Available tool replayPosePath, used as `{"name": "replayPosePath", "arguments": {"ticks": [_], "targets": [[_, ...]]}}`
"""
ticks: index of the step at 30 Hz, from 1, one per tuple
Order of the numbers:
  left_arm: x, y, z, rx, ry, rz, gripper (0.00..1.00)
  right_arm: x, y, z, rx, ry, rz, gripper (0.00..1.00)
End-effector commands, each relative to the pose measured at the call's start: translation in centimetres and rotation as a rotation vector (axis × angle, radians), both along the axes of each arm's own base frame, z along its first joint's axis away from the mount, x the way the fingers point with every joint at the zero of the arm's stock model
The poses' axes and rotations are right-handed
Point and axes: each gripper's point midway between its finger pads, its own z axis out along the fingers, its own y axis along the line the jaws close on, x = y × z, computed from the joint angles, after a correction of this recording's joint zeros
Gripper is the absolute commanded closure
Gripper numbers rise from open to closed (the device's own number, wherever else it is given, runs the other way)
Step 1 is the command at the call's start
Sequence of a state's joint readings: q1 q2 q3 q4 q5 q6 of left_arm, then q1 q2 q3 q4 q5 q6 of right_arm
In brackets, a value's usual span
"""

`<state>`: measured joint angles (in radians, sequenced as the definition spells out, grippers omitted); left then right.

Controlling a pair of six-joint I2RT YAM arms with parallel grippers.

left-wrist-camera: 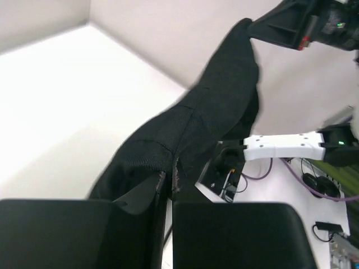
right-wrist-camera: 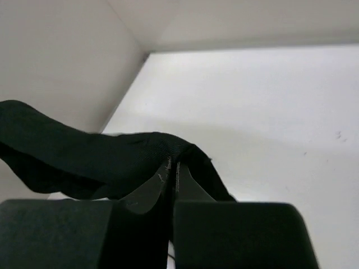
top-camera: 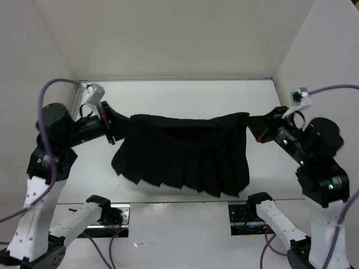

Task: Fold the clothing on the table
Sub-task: Fold the skirt

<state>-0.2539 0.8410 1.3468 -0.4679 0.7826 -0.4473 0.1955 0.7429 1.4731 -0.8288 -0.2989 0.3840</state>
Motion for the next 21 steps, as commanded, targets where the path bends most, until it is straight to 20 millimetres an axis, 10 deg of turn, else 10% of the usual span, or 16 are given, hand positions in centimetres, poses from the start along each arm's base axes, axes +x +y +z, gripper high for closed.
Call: {"name": "replayPosePath", "arguments": {"ticks": [1, 6, 8, 10, 11, 14, 21], "targets": [[8.2, -0.8, -9.8, 0.092, 0.358, 0.107, 1.00, 6.7, 2.2, -7.3, -0.039, 0.247, 0.054, 1.00], [18.9, -1.8, -21.5, 0.194, 0.622, 0.135, 1.00, 16.8, 4.8, -16.4, -0.035, 0.455, 0.086, 1.00], [22.0, -2.4, -26.9, 0.221, 0.735, 0.097, 1.00, 20.2, 4.6, -16.6, -0.010, 0.418, 0.091, 1.00], [26.1, -2.8, -26.1, 0.226, 0.689, 0.085, 1.00, 23.9, 3.8, -18.1, -0.011, 0.438, 0.070, 1.00], [27.6, -2.6, -29.5, 0.242, 0.770, 0.090, 1.00, 24.9, 3.4, -18.8, -0.010, 0.454, 0.059, 1.00], [31.2, -3.3, -31.4, 0.212, 0.800, 0.055, 1.00, 27.9, 2.4, -22.0, -0.016, 0.526, 0.033, 1.00], [33.3, -3.3, -31.4, 0.141, 0.821, 0.048, 1.00, 29.2, 0.6, -23.9, -0.019, 0.535, -0.010, 1.00]]}}
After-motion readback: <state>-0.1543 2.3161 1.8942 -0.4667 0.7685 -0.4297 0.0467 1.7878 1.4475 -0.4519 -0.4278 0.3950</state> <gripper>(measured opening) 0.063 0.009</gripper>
